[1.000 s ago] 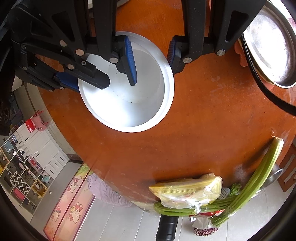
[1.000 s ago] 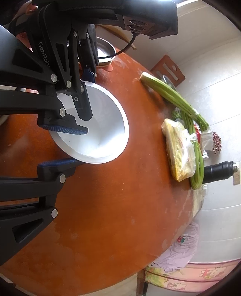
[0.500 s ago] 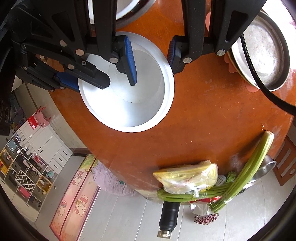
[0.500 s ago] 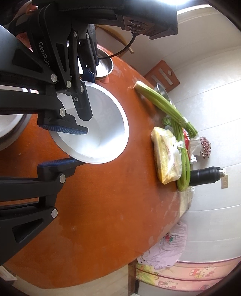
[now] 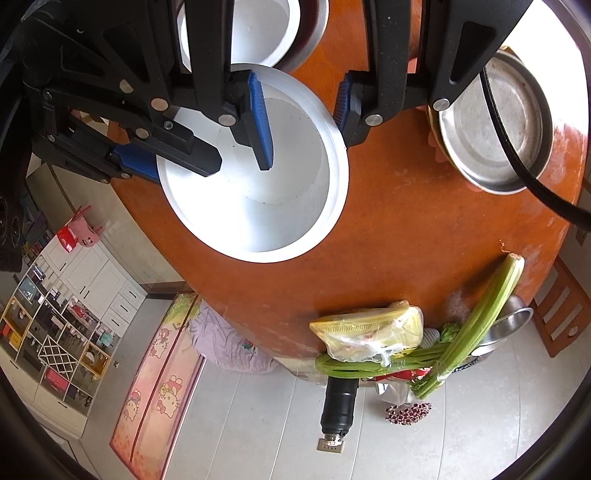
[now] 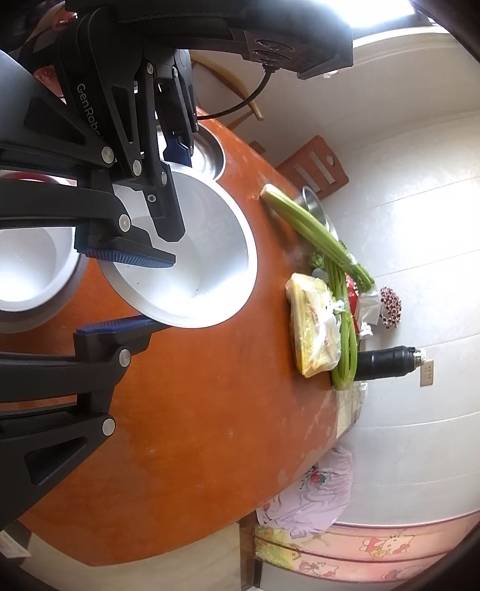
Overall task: Organize plates and bowls
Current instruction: 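Lift the red-printed paper bowl with the right tool over the steel bowl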
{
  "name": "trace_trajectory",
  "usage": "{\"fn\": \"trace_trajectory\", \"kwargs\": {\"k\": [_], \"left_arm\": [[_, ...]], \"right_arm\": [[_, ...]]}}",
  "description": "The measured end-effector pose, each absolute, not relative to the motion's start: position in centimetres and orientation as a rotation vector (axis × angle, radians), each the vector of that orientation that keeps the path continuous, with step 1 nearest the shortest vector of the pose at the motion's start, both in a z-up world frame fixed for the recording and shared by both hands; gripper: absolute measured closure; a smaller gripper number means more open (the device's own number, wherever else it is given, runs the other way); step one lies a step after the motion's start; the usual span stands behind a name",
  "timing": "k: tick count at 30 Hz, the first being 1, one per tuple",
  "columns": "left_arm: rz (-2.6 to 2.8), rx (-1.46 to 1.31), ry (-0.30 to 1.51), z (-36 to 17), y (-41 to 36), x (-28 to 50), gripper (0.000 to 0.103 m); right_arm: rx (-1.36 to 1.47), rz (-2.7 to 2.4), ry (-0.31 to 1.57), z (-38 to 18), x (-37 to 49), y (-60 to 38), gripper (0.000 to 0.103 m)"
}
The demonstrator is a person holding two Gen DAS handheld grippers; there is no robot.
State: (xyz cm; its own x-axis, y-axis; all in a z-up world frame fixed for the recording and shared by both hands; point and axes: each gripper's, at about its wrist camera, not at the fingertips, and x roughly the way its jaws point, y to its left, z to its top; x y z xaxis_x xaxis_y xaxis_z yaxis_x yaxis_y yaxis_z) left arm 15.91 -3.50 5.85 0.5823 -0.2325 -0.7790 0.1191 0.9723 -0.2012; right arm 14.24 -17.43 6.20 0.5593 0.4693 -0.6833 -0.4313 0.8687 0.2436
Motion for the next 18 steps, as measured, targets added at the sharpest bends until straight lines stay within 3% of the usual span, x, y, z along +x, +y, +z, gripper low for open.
{"fn": "trace_trajectory", "kwargs": {"k": [18], "left_arm": [[-0.233,-0.131,0.903,6.8,-3.7,10.1,0.071]], "right_arm": [[0.031,0.548,0.794,7.6,8.5,-17.4,0.074]]}}
